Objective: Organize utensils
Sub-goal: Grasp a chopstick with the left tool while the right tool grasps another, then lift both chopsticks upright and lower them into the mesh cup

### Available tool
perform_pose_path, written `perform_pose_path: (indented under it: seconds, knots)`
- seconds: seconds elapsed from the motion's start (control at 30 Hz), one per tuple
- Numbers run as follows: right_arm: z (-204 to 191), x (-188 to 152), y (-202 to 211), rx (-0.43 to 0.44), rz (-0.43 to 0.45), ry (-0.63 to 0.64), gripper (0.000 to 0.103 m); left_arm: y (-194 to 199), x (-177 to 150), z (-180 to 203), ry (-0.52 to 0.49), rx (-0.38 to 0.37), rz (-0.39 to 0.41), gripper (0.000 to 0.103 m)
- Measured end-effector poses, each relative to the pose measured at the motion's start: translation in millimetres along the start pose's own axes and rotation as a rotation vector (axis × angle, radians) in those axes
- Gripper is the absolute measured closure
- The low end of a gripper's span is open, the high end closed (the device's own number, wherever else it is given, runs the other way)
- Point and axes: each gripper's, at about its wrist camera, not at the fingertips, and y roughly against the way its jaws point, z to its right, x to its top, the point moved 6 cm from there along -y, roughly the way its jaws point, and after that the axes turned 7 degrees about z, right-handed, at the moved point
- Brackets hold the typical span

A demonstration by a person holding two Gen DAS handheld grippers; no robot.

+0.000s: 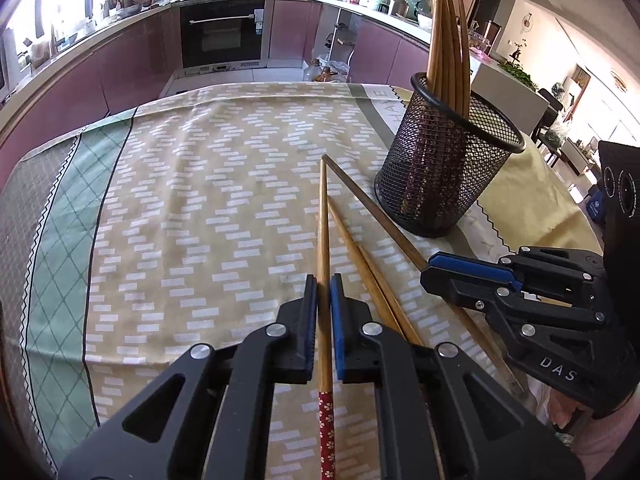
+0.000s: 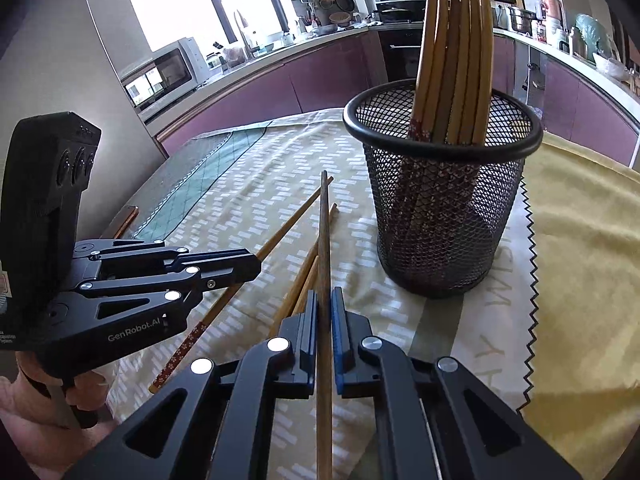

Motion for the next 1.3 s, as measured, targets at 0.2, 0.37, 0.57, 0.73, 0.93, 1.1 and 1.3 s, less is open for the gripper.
perform_pose_path:
  seconds: [0.2,0.37,0.57,0.73,0.93,1.1,1.3]
  knots:
    - [-4.1,4.8,26.4,0.037,0.048,0.017,0.097,27.4,8.7,2.8,0.004,-0.048,0.046,0.096]
    - [-7.4,14.6,50.1,0.051,0.11,0.02,0.097,55.2,21.1,11.3,0.0,-0.113,0.098,0.096]
    - [-2.8,33.0,75.8,0.071,0.193,0.0,0.097,89.3,38.4,20.5,-0.003,-0.184,0.172,0.096]
    - [2.0,46.6,89.1,0.061,0.248,0.003,0.097,115.8,55.1,29.3,-0.013,-0.218,0.241,0.096]
    - [7.3,64.2,102.4,0.054,0.303,0.009,0.097,129.9,77.5,36.1,-0.016,-0.238,0.294,0.096]
    - [10.8,84.6,115.6,0.047,0.35,0.025,0.097,137.8,102.7,46.0,-0.032,-0.25,0.339,0.096]
    - [16.1,111.3,135.0,0.034,0.412,0.044,0.097,154.2,132.5,61.8,-0.068,-0.252,0.405,0.096]
